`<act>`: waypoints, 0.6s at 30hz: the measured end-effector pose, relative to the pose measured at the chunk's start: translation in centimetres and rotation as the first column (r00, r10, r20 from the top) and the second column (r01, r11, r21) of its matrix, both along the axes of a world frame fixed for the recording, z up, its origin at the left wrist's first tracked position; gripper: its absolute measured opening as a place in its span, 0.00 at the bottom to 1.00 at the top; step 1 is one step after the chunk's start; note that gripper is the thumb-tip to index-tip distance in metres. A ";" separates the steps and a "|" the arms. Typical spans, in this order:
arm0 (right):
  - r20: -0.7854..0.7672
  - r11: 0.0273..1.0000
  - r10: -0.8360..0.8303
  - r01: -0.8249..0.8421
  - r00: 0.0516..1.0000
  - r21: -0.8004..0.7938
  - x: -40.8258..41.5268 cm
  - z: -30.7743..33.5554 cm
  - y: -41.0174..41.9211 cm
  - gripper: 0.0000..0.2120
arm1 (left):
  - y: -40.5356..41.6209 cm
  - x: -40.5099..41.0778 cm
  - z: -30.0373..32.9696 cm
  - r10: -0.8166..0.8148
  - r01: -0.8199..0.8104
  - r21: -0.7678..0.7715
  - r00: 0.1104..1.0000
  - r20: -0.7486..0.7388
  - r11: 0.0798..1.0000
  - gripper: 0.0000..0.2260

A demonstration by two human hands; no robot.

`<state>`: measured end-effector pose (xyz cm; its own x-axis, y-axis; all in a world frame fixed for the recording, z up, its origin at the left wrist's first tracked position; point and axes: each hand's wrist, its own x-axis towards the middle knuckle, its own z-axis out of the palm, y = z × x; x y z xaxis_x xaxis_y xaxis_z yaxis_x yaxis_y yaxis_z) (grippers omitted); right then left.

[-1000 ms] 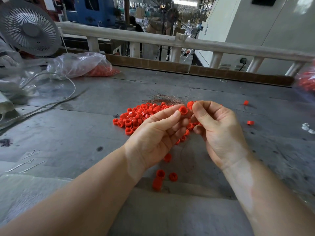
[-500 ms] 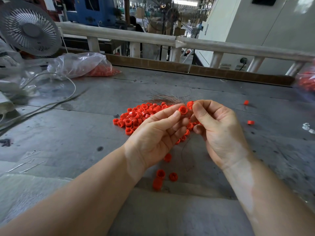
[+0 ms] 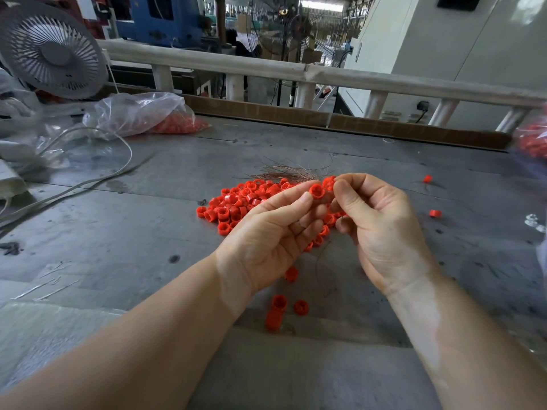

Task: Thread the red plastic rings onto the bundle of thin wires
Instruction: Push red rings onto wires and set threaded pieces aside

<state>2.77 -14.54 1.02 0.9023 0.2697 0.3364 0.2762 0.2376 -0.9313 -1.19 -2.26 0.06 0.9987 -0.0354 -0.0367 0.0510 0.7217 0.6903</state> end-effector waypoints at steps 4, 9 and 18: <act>0.009 1.000 0.002 -0.002 1.000 -0.001 0.0 0.0 0.0 0.04 | 0.0 0.0 0.0 0.001 -0.001 -0.005 1.000 -0.003 1.000 0.11; 0.055 0.999 -0.023 0.025 0.998 -0.034 0.2 -0.1 -0.1 0.07 | 0.0 0.0 0.0 -0.001 0.001 -0.008 1.000 -0.002 1.000 0.10; 0.343 0.958 -0.123 0.202 0.931 -0.203 -0.3 0.2 -0.1 0.11 | 0.0 -0.1 0.2 -0.012 0.012 -0.007 1.000 0.009 1.000 0.10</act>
<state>2.43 -14.59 1.22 0.7923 0.2339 0.5635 0.5881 -0.0466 -0.8075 -1.27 -2.26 0.23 0.9985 -0.0475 -0.0275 0.0534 0.7259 0.6857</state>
